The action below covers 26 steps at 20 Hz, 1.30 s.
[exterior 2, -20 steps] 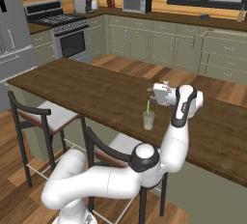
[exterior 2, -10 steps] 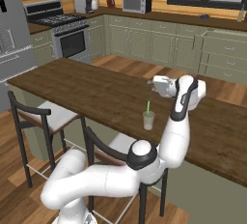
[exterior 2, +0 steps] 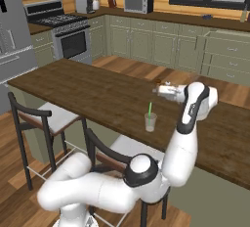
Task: Take a straw from the drawer in front and place it inside the glass cup on the dining counter.
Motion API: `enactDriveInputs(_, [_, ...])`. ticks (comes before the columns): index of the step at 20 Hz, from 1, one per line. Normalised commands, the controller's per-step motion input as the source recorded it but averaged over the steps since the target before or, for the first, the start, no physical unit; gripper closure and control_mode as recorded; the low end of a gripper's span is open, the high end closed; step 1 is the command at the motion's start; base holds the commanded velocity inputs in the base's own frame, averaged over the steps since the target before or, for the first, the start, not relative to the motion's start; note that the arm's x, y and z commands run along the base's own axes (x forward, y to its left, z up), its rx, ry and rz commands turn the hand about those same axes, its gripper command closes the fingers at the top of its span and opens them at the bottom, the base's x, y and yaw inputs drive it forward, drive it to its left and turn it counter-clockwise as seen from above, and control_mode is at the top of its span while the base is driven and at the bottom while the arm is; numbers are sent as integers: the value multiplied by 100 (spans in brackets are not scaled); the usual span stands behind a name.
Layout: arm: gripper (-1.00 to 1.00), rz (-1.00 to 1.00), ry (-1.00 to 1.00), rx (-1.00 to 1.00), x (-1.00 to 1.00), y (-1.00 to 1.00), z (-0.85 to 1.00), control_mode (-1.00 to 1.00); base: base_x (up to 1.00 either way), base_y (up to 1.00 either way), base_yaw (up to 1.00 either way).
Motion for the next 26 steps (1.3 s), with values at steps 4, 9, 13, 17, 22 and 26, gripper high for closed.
enactDriveInputs(4, [-100,-10,-14,0,-88,0,0,-100,0,0,0])
enactDriveInputs(9, [-100,-13,-3,0,-78,19,-4,-100,0,0,0])
enactDriveInputs(13, [-100,-14,0,0,-68,29,-5,-100,0,0,0])
enactDriveInputs(17, [-100,-14,0,0,-65,23,-1,-100,0,0,0])
enactDriveInputs(22, [-100,-11,0,0,-49,30,-11,-100,0,0,0])
enactDriveInputs(26, [-100,-10,0,-1,-29,44,-24,-100,0,0,0])
